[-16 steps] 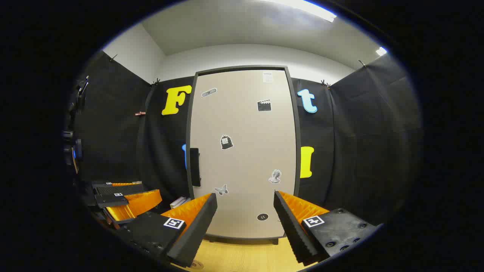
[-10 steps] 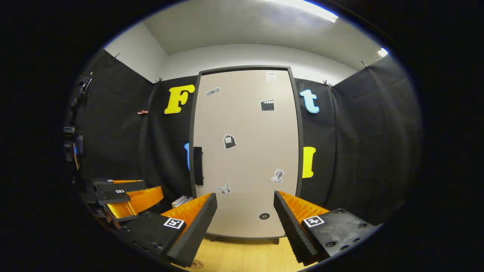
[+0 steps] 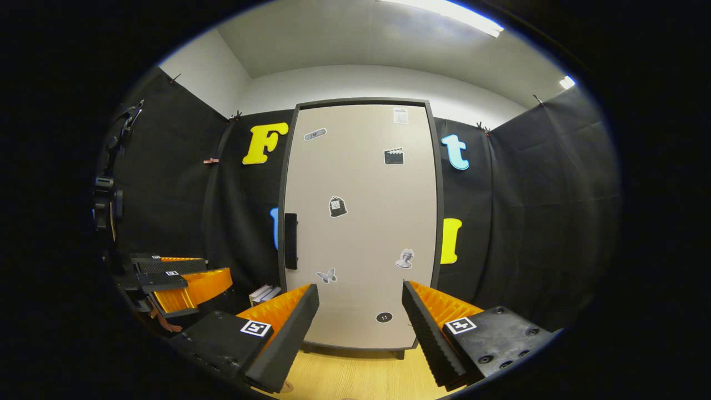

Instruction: Open the cabinet door with the right hand, grasp the bottle in the cabinet with the left hand and place it on the coaster, then close the cabinet door with the right hand.

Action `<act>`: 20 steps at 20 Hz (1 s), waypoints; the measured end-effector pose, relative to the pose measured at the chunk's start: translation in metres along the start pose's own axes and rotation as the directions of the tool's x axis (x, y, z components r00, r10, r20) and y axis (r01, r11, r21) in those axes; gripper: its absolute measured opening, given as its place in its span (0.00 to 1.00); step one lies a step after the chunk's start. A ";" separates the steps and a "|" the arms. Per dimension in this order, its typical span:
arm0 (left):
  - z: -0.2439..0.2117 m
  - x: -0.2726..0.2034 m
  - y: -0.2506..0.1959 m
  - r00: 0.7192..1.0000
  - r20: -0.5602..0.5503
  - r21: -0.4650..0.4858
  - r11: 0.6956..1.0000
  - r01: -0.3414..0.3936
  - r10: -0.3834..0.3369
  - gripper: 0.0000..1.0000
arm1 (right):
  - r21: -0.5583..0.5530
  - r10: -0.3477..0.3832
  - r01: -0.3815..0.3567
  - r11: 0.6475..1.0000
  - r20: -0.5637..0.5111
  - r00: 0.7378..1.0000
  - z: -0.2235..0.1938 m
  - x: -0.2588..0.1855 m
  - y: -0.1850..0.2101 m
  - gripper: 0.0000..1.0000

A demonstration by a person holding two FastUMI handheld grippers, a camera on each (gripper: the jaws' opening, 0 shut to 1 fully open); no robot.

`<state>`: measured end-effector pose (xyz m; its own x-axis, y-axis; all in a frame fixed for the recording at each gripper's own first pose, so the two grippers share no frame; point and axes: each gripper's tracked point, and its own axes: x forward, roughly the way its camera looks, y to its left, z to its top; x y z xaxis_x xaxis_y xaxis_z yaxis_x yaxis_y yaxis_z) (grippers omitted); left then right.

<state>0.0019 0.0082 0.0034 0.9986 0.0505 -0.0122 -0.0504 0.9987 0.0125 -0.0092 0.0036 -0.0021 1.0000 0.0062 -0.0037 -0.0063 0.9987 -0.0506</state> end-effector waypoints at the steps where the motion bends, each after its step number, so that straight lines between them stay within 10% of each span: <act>1: 0.001 0.000 0.001 1.000 -0.001 -0.003 1.000 -0.001 0.001 0.80 | -0.003 0.000 0.000 1.000 -0.003 1.000 -0.001 -0.001 0.000 0.98; 20: 0.000 -0.023 0.084 0.994 -0.014 0.001 0.994 -0.112 0.112 0.80 | -0.043 0.114 -0.115 0.992 -0.028 0.993 -0.020 0.064 0.099 0.97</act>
<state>-0.0257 0.0911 0.0048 0.9864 0.1625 -0.0242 -0.1622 0.9867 0.0145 0.0539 0.1021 -0.0269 0.9922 0.1185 -0.0376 -0.1216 0.9882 -0.0929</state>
